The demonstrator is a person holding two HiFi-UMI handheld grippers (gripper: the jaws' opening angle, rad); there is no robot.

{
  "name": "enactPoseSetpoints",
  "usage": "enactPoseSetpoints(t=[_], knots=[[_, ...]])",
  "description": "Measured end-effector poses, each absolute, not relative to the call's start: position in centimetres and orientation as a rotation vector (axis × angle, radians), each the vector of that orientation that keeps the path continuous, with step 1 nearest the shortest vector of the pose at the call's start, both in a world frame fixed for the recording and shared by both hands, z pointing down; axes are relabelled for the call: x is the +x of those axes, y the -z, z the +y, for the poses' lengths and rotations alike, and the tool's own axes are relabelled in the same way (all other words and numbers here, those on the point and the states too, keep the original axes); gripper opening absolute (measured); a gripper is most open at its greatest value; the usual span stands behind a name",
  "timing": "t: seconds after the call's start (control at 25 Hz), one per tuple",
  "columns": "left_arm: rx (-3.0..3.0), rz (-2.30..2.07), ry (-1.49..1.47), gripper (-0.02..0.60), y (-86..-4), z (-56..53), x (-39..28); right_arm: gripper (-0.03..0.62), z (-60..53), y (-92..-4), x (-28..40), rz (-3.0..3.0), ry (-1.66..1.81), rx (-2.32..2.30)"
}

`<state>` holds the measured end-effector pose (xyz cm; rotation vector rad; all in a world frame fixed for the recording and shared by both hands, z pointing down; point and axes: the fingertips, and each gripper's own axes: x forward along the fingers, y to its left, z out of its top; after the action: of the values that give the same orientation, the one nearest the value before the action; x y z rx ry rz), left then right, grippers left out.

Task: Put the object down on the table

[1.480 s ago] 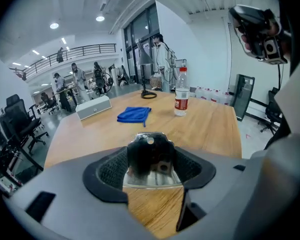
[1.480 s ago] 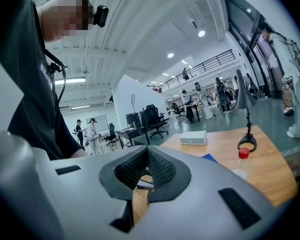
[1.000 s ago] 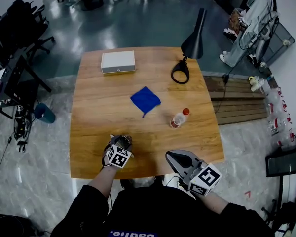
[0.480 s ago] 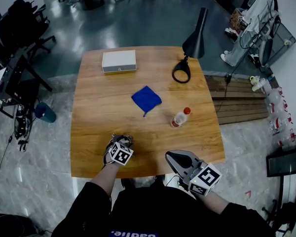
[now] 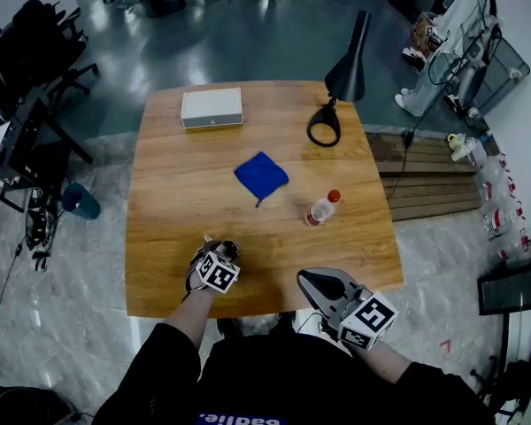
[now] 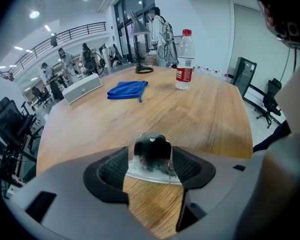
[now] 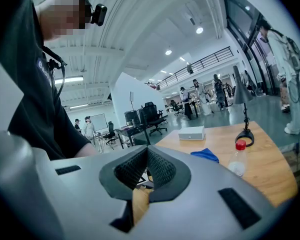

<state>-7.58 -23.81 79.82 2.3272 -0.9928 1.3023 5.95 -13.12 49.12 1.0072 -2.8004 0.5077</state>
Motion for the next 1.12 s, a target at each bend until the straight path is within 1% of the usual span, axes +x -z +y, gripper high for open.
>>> enactPoseSetpoints(t=[0.28,0.52,0.88,1.12], knots=[[2.335,-0.994,-1.299,0.287,-79.5,-23.8,-7.5,0.005,-13.1,-49.1,6.2,-2.805,-0.505,1.008],[2.379,-1.042,-1.172,0.287,-76.7,-22.8,-7.9,0.005,-13.2,-49.0,6.5,-2.828,-0.502,1.003],[2.458,-1.137,-0.814,0.287,-67.6,-19.1,-8.3,0.005,-14.0,-48.0,5.4,-2.876,-0.482,0.949],[2.515,-1.138,-0.523,0.285,-60.7,-16.4,-6.9,0.005,-14.3,-47.9,4.0,-2.902,-0.467,0.895]])
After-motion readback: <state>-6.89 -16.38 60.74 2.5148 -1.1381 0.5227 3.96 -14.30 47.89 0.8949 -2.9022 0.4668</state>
